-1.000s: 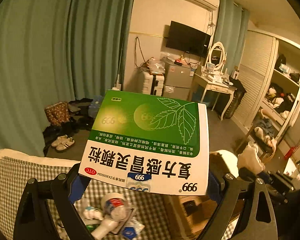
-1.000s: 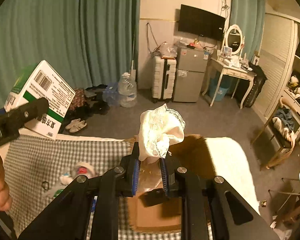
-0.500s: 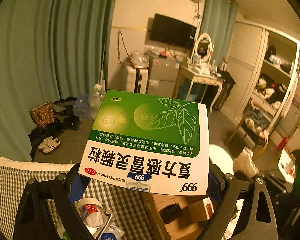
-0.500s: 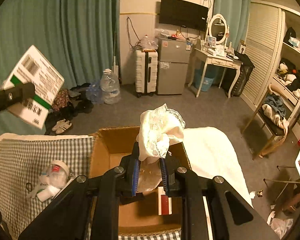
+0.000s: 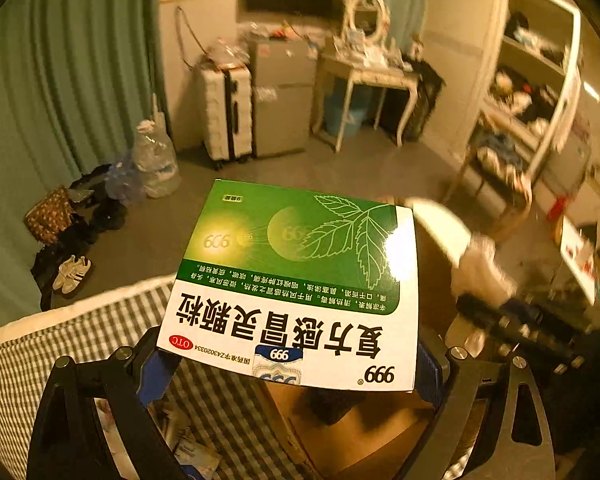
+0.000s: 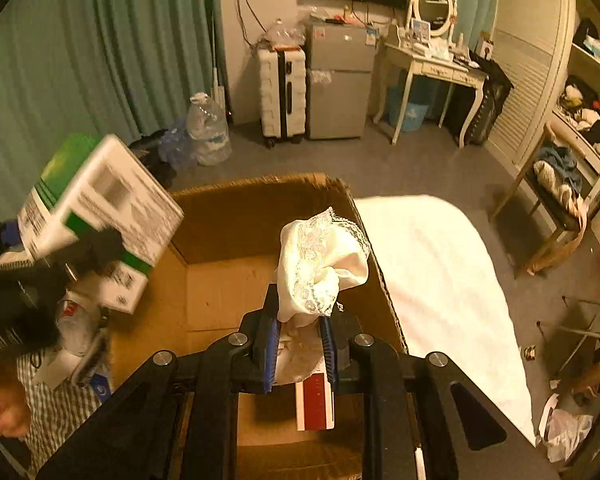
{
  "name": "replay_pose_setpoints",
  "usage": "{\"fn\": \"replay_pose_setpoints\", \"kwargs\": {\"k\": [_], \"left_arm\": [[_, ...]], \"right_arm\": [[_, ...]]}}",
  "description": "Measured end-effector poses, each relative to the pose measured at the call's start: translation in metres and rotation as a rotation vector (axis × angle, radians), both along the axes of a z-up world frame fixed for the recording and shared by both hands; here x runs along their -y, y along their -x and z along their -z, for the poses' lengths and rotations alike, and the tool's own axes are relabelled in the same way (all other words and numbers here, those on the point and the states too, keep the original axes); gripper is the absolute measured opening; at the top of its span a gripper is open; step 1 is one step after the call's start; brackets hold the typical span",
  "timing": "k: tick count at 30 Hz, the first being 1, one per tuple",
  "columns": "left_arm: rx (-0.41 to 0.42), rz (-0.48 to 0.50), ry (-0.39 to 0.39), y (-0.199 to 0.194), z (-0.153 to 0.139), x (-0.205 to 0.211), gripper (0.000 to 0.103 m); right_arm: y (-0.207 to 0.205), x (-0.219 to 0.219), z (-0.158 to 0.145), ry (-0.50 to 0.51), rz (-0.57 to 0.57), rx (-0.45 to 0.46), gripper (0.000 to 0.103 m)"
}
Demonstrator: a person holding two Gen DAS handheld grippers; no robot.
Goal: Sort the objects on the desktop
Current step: 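Lift the green box and cream cloth and carry them over the cardboard box, then open both grippers to drop the green box and cloth into the cardboard box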
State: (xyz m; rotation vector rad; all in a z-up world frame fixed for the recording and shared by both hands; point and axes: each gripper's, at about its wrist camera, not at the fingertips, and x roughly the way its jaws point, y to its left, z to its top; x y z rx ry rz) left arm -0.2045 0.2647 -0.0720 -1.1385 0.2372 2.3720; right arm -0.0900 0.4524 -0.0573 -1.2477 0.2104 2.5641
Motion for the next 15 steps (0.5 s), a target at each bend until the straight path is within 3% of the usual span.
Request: {"fn": "replay_pose_setpoints", "kwargs": {"k": [5,11,15], "left_arm": [[-0.019,0.06,0.112,-0.007,0.023,-0.024,0.096],[0.006,0.091,0.077,-0.014,0.021,-0.027,0.097],[0.018,0.095,0.071,-0.01,0.013,-0.028,0.098]], "right_arm": [[0.001,-0.005,0.014,0.027,0.008,0.036,0.019],[0.001,-0.005,0.021,0.025,0.012,0.08,0.02],[-0.005,-0.012,0.012,0.062,0.029,0.056,0.023]]}}
